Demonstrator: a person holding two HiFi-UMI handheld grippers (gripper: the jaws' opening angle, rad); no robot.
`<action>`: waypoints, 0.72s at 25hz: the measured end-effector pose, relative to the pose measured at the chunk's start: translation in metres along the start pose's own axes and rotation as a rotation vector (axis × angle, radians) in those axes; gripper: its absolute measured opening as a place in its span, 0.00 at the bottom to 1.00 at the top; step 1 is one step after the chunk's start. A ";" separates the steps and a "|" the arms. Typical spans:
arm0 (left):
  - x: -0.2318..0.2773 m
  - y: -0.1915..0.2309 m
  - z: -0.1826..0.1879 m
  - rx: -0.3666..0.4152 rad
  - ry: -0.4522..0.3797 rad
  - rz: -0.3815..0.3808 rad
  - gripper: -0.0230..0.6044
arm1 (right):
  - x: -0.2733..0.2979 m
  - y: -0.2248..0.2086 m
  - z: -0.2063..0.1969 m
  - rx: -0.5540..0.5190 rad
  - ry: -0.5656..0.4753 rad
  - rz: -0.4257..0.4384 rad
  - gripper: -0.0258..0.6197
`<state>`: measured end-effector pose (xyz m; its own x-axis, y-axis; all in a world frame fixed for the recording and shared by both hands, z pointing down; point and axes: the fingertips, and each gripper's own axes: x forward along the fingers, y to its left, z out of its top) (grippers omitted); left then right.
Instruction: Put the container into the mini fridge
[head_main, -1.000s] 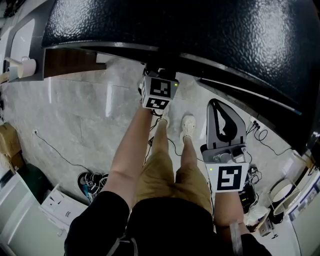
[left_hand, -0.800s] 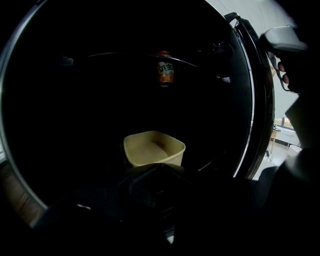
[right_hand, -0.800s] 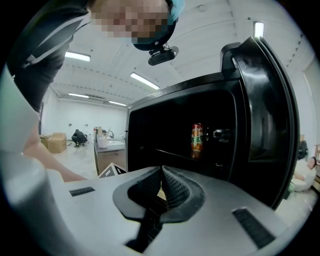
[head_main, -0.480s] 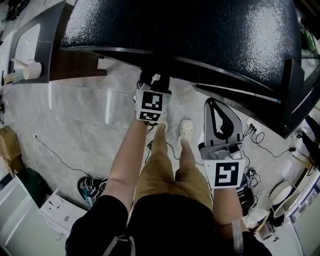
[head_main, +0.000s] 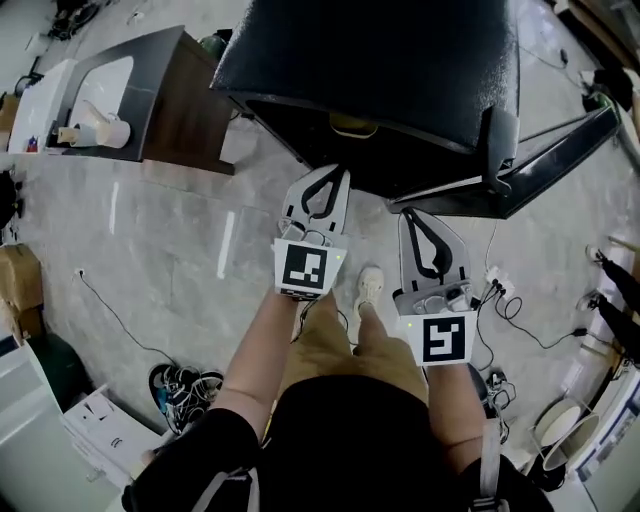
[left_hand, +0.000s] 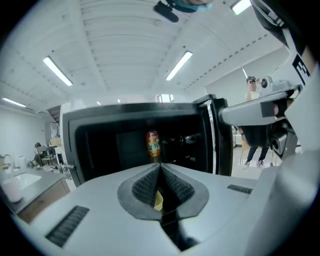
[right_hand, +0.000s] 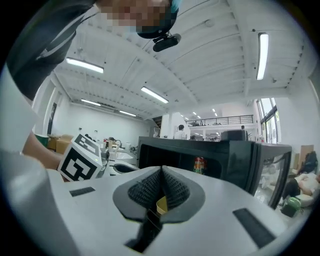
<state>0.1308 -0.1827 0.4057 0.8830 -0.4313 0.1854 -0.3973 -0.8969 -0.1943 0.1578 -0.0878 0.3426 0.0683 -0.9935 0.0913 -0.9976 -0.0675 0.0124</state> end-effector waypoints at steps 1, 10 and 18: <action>-0.009 -0.003 0.013 0.020 -0.016 0.006 0.07 | -0.005 0.002 0.009 -0.005 -0.014 0.011 0.10; -0.088 -0.033 0.113 0.103 -0.070 0.077 0.07 | -0.059 0.014 0.083 -0.014 -0.147 0.087 0.10; -0.144 -0.050 0.181 0.175 -0.106 0.096 0.07 | -0.089 0.034 0.138 -0.023 -0.237 0.127 0.10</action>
<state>0.0684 -0.0577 0.2144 0.8681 -0.4931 0.0574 -0.4397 -0.8174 -0.3722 0.1166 -0.0140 0.1980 -0.0632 -0.9878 -0.1426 -0.9976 0.0583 0.0383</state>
